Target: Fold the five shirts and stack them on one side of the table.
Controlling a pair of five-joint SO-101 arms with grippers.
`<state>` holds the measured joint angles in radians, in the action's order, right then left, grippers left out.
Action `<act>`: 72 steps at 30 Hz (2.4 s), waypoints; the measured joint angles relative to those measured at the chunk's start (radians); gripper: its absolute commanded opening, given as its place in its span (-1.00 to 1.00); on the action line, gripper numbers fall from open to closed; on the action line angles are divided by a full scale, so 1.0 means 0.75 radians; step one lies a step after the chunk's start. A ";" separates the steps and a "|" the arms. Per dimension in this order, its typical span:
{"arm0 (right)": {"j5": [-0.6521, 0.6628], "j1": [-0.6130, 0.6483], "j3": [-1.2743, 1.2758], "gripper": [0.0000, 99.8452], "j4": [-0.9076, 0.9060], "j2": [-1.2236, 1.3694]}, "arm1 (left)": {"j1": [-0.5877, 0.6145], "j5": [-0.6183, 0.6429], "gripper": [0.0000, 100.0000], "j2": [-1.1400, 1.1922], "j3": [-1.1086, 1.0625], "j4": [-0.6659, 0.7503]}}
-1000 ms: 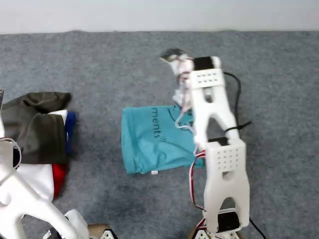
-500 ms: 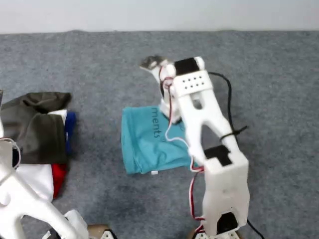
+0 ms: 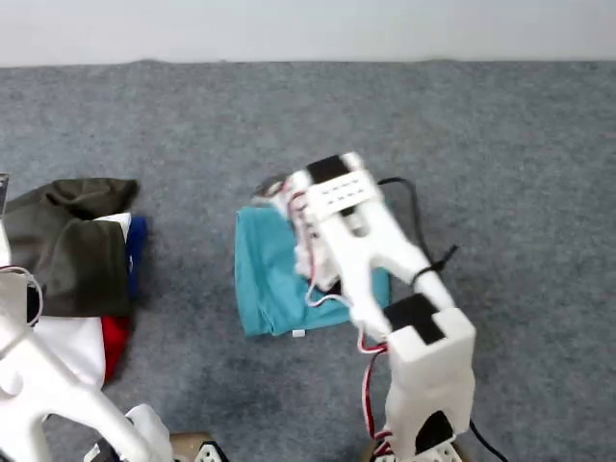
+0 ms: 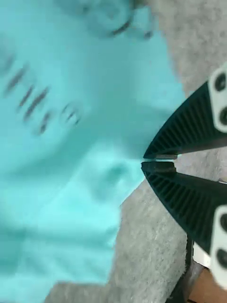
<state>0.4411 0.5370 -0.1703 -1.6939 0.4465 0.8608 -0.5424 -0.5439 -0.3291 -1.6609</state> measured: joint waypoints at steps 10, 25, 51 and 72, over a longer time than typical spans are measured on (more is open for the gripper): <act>-0.065 0.178 -0.059 -0.98 -0.043 0.029 | 0.000 0.000 -0.93 0.000 0.000 0.000; -0.065 0.356 -0.108 -0.98 0.117 0.153 | 0.000 0.000 -0.93 0.000 0.000 0.000; -0.065 0.000 -0.458 -0.98 0.266 0.162 | 0.000 0.000 -0.93 0.000 0.000 0.000; -0.065 -0.509 -0.571 -0.98 0.479 0.464 | 0.000 0.000 -0.93 0.000 0.000 0.000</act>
<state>0.3920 0.1550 -0.5984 -1.3349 0.7948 0.8608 -0.5424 -0.5439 -0.3291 -1.6609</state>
